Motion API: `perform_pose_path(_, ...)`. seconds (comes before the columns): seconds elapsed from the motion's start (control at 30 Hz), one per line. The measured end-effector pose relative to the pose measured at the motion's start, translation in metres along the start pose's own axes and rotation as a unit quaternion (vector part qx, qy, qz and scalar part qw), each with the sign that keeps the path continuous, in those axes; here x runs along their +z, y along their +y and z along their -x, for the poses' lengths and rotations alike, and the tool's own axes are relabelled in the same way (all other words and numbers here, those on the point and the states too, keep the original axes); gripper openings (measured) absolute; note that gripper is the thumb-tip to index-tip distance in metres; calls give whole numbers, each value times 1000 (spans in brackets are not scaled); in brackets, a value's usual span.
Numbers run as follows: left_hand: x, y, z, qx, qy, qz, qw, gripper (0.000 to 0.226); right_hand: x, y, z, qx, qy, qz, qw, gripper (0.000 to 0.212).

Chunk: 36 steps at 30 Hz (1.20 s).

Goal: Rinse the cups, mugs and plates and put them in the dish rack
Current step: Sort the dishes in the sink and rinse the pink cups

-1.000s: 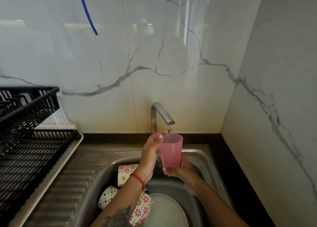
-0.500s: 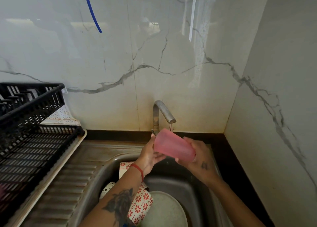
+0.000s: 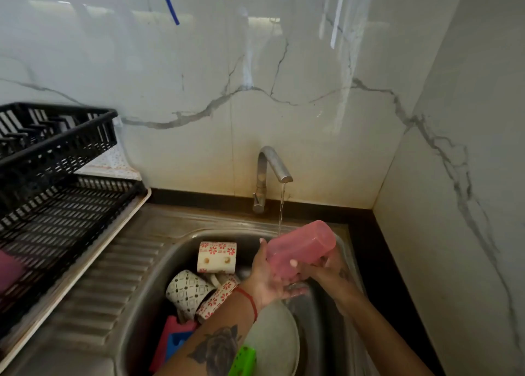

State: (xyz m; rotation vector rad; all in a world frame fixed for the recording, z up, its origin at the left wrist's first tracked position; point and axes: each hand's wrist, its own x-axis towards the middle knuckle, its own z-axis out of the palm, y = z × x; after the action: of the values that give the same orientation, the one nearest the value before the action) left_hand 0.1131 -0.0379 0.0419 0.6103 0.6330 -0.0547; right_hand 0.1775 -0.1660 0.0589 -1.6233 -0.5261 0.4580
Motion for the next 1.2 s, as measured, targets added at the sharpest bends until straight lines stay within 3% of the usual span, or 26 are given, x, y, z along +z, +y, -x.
perform_pose_path(0.1, -18, 0, 11, 38, 105, -91, 990, 53, 3, 11, 4, -4, -7, 34, 999, 83)
perform_pose_path(0.2, -38, 2, 23, 87, 158, -212, 961, 37, 7, 23, 5, 3, -32, 83, 996, 83)
perform_pose_path(0.33, -66, 6, 44, 161, 214, -340, 901, 31, 13, 30, 4, 9, -54, 121, 991, 84)
perform_pose_path(0.47, -90, 21, 87, 248, 254, -404, 843, 31, 45, 12, 0, -10, -83, 139, 987, 85)
perform_pose_path(0.53, -106, 34, 113, 298, 304, -446, 788, 26, 70, -4, 0, -30, -113, 143, 983, 83)
perform_pose_path(0.63, -138, 54, 162, 336, 397, -525, 674, 28, 120, -26, 4, -48, -152, 116, 980, 88)
perform_pose_path(0.77, -190, 70, 218, 330, 482, -620, 524, 39, 200, -54, 13, -91, -189, 51, 977, 82)
perform_pose_path(0.83, -214, 71, 240, 288, 508, -670, 458, 46, 244, -66, 17, -109, -205, 35, 972, 79)
perform_pose_path(0.93, -247, 64, 268, 233, 516, -727, 390, 52, 313, -78, 24, -144, -239, 29, 960, 78)
perform_pose_path(1.0, -266, 59, 283, 223, 510, -764, 325, 52, 352, -81, 28, -175, -262, 36, 948, 79)
perform_pose_path(1.1, -289, 51, 300, 143, 490, -816, 271, 59, 403, -81, 34, -219, -301, 86, 924, 83)
perform_pose_path(1.2, -302, 50, 307, 120, 453, -852, 233, 66, 436, -75, 35, -237, -336, 147, 900, 86)
